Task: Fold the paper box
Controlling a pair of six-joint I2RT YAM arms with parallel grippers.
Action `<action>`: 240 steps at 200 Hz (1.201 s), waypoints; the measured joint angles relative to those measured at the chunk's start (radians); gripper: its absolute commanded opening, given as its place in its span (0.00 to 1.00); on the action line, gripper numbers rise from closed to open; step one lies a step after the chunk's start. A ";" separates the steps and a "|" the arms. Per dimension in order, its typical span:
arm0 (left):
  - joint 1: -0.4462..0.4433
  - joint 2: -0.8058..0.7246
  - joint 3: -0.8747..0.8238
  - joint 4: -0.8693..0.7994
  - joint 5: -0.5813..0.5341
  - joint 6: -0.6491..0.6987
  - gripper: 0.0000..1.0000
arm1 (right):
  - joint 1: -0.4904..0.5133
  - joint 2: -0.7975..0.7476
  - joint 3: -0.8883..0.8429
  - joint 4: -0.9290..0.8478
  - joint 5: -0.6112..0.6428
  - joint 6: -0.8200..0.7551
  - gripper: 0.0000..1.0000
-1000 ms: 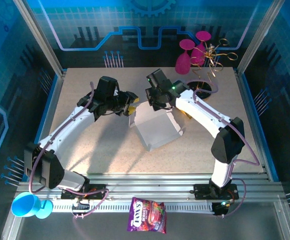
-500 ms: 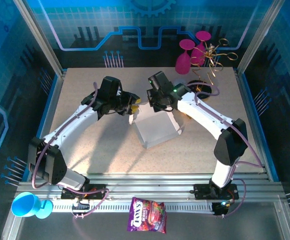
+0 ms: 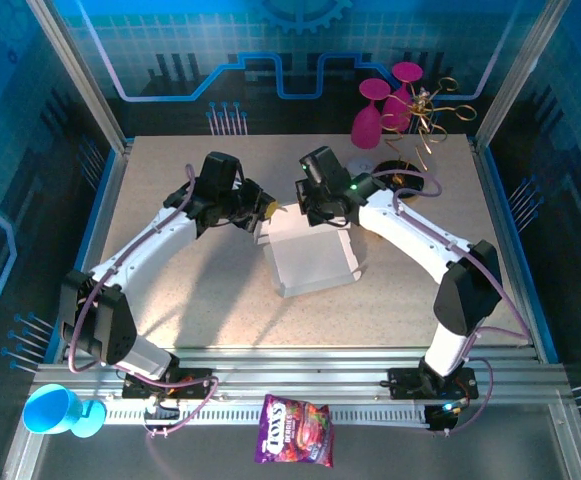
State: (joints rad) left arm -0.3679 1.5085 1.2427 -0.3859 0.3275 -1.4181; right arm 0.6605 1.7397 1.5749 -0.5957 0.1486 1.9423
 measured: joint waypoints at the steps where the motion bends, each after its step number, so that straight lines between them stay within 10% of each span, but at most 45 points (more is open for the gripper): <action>1: 0.001 0.000 -0.001 0.001 0.000 0.000 0.00 | 0.000 -0.002 -0.004 0.005 0.000 0.000 0.15; 24: 0.023 0.000 -0.029 0.007 0.004 0.003 0.00 | 0.000 -0.045 -0.105 0.109 -0.014 -0.027 0.55; 45: 0.072 0.000 -0.048 -0.004 0.014 0.014 0.00 | -0.001 -0.129 -0.268 0.261 -0.015 -0.082 0.65; 125: 0.197 0.000 -0.098 -0.019 0.130 0.143 0.00 | -0.006 -0.101 -0.597 0.920 -0.016 -0.150 0.55; 240: 0.227 0.011 -0.122 -0.019 0.148 0.217 0.00 | -0.009 0.054 -0.531 1.083 -0.059 -0.134 0.00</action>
State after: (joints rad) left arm -0.1413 1.5200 1.1210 -0.4046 0.4759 -1.2015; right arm 0.6514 1.7939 1.0443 0.4877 0.0895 1.8084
